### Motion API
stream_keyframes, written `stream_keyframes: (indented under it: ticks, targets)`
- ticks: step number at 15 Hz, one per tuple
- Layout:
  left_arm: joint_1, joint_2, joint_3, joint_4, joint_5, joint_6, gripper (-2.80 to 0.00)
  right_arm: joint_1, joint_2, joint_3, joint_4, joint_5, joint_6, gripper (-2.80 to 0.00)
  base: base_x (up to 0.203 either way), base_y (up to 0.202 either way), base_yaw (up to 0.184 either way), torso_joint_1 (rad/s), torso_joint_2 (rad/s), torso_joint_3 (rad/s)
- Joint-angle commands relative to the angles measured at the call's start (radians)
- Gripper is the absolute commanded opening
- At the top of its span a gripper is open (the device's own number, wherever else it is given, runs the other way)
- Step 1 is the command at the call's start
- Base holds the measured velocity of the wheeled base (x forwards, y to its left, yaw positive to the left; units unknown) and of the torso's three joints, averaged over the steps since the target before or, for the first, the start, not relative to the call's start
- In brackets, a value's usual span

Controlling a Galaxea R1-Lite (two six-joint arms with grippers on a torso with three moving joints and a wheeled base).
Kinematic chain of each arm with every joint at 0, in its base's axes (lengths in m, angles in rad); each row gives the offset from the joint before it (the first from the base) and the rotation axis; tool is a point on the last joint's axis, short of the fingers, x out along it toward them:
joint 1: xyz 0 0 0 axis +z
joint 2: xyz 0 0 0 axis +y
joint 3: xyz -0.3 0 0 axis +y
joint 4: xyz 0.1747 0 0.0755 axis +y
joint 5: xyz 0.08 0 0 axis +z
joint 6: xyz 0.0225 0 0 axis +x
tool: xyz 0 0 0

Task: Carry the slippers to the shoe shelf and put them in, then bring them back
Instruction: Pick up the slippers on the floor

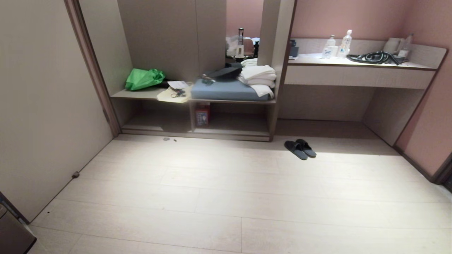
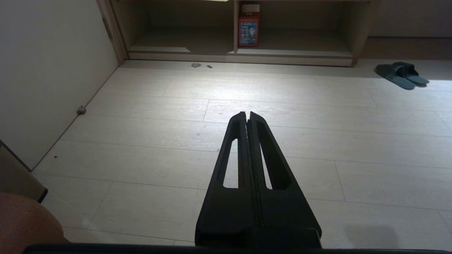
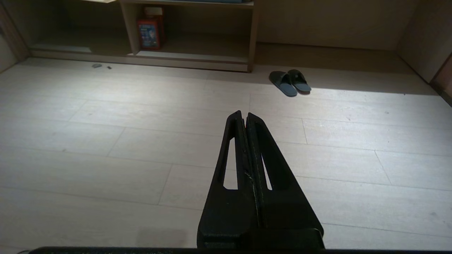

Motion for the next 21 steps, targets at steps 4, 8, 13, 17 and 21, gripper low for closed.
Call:
stream_keyframes:
  ticks: [4, 8, 13, 17, 21]
  targets:
    - [0.000, 0.001, 0.000, 0.000, 0.000, -0.001, -2.80, 0.001, 0.001, 0.000, 0.000, 0.000, 0.000, -2.80, 0.000, 0.000, 0.000, 0.000, 0.00, 0.000]
    - [0.000, 0.001, 0.000, 0.000, 0.000, -0.001, -2.80, 0.001, 0.001, 0.000, 0.000, 0.000, 0.000, -2.80, 0.050, 0.000, -0.001, -0.001, 0.00, 0.001]
    - [0.000, 0.001, 0.000, 0.000, 0.000, -0.002, -2.80, 0.001, 0.001, 0.000, 0.000, 0.000, 0.000, -2.80, 0.204, 0.000, 0.000, 0.003, 0.00, 0.001]
    - [0.000, 0.001, 0.000, 0.000, 0.000, -0.003, -2.80, 0.001, 0.001, 0.000, 0.000, 0.000, 0.000, -2.80, 0.195, 0.000, -0.002, 0.005, 0.00, 0.001]
    - [0.000, 0.001, 0.000, 0.000, 0.000, -0.002, -2.80, 0.001, 0.001, 0.000, 0.000, 0.000, 0.000, -2.80, 0.195, 0.000, 0.000, 0.005, 0.00, 0.004]
